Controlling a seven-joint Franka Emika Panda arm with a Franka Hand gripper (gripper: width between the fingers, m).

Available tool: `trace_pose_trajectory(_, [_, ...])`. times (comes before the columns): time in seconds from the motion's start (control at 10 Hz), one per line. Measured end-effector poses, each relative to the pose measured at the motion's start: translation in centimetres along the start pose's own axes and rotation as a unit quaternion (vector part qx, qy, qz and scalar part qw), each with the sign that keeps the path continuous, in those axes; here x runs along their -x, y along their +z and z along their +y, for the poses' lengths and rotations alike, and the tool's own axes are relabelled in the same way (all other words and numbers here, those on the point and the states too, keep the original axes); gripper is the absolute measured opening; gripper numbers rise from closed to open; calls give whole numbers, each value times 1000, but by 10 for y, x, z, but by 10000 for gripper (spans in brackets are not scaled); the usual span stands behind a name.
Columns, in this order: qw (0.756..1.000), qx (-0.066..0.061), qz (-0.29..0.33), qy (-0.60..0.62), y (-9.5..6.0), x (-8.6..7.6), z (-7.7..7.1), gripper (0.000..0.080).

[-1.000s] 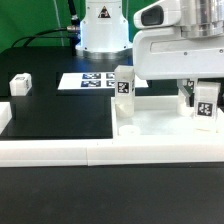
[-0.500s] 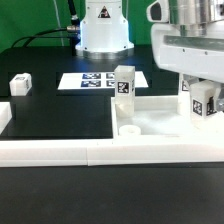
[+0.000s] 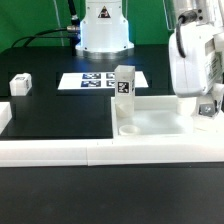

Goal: Assemble square table

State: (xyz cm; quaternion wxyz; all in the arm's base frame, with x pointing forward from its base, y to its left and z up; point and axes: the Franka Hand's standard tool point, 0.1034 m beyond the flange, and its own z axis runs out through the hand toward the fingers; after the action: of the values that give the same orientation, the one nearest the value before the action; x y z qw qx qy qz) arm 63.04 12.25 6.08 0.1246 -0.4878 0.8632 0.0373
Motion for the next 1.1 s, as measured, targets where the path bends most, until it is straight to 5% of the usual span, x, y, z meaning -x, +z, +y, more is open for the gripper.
trace_pose_trajectory(0.2, [998,4,1,-56,0,0,1,542])
trace_pose_trajectory(0.3, [988,20,0,-150,-1,0,3,542])
trace_pose_trajectory(0.4, [966,33,-6,-255,-2,0,3,627])
trace_pose_trajectory(0.5, [936,35,-11,-351,-2,-5,0,643])
trace_pose_trajectory(0.7, [913,34,-12,-405,-2,-6,-1,648])
trace_pose_trajectory(0.9, [866,38,-11,-498,-3,-8,-2,649])
trace_pose_trajectory(1.0, [799,70,-8,-597,-5,-8,-2,649])
trace_pose_trajectory(1.1, [758,84,-3,-647,-6,-3,-4,649])
